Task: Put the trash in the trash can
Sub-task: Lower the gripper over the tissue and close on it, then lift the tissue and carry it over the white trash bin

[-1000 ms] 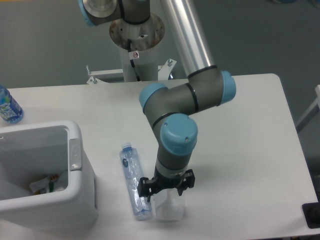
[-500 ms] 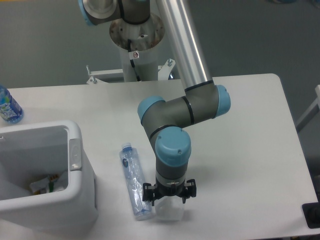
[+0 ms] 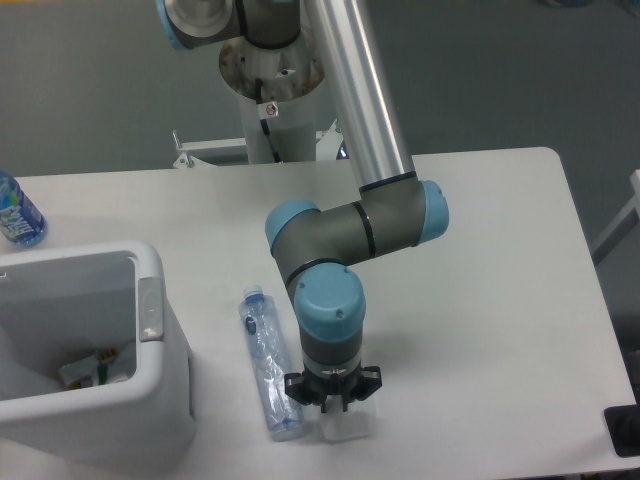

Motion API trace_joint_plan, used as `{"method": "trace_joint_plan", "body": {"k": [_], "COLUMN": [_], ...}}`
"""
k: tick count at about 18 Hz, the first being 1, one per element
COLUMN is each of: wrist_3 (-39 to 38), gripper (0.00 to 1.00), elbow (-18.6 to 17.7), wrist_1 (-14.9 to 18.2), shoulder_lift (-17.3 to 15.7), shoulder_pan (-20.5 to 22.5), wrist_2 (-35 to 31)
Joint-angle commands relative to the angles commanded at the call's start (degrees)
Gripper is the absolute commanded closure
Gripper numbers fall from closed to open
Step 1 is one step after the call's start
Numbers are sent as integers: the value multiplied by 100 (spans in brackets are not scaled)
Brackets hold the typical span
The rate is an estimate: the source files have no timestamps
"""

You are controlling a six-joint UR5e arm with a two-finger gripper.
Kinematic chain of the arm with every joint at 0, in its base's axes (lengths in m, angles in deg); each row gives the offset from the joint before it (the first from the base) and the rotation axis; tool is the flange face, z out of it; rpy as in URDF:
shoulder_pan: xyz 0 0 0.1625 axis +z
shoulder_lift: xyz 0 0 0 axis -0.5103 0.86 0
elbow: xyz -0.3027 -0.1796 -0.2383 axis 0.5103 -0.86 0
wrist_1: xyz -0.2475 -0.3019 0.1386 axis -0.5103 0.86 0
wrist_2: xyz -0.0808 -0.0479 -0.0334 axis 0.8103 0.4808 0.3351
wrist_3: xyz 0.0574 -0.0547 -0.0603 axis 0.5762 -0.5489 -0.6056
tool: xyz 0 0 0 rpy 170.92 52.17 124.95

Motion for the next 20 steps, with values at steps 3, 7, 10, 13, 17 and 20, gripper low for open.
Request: {"method": "trace_joint_plan", "body": {"k": [3, 7, 10, 13, 17, 20], "wrist_3": [9, -52, -596, -1184, -2003, -2485], "gripper": [100, 100, 100, 100, 100, 100], "elbow": [140, 588, 852, 1185, 1459, 1380], "wrist_1": [-70, -193, -193, -386, -475, -466], "shoulder_lift": [-18, -263, -579, -896, -1282, -1590], "shoulder_pan": [0, 158, 325, 369, 387, 299], "wrist_2": [18, 210, 605, 1027, 1581, 2012]}}
